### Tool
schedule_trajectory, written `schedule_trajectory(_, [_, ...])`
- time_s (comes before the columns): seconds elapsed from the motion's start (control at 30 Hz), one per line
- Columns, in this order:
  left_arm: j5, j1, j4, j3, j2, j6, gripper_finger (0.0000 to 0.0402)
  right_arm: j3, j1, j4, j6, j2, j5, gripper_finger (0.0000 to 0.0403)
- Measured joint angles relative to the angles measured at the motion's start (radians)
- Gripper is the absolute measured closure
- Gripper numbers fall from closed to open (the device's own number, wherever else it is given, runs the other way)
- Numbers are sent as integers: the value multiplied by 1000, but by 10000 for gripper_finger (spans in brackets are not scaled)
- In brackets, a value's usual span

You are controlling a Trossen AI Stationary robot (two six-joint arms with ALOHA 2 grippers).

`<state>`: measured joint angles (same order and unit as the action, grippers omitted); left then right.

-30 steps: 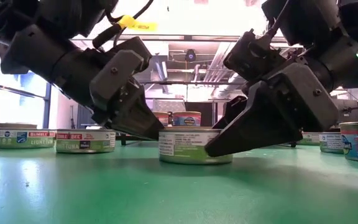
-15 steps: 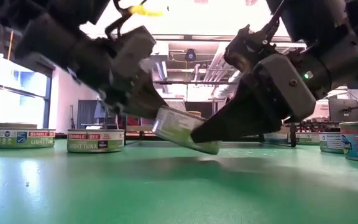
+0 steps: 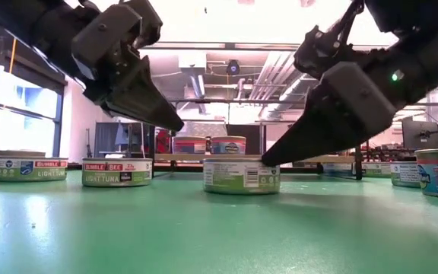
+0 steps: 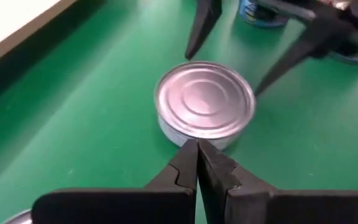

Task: Stack canned seafood by type on shelf
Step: Put the green tuna can on the shelf

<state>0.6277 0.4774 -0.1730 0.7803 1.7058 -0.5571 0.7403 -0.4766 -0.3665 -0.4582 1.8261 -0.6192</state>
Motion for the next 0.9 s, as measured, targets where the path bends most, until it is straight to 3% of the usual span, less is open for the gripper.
schedule_trajectory(0.27, [-73,-12,-140,-2,86,16,402,-1,23,51,136,-39,150,57])
schedule_trajectory(0.67, [-147,-80,-318,-1,230,44,401,-2,81,22,243,-39,160,27])
schedule_trajectory(0.9, [-152,-114,-443,0,272,100,401,-2,107,-35,280,-23,235,27])
